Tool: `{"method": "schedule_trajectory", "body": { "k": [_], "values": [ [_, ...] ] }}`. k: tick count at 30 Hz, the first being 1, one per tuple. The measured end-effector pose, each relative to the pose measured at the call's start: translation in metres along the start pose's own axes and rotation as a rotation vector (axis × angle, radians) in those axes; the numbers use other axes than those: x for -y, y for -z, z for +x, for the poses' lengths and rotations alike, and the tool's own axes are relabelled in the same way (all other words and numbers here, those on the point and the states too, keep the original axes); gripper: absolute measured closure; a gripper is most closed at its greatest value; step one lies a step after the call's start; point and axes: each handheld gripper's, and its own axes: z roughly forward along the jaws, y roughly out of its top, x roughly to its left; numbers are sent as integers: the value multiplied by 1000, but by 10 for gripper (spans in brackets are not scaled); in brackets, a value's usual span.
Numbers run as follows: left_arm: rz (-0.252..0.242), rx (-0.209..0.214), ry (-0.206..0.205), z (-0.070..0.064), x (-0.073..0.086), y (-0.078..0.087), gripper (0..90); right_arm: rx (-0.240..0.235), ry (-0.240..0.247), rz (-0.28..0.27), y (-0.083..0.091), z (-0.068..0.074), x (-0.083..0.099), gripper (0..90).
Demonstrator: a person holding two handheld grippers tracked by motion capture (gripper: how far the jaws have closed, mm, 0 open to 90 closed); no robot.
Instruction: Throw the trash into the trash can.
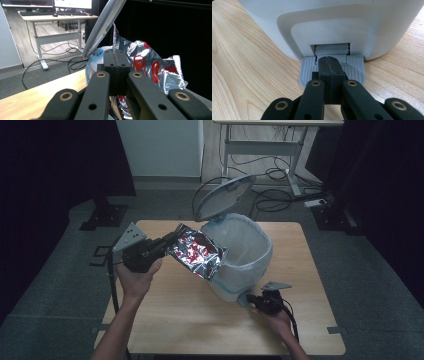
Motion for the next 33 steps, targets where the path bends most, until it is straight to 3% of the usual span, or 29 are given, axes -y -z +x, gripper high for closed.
{"method": "schedule_trajectory", "body": {
  "k": [33],
  "values": [
    [-8, -4, -22, -7, -15, -14, 900, -2, 1, 1, 0, 0, 0, 896]
  ]
}}
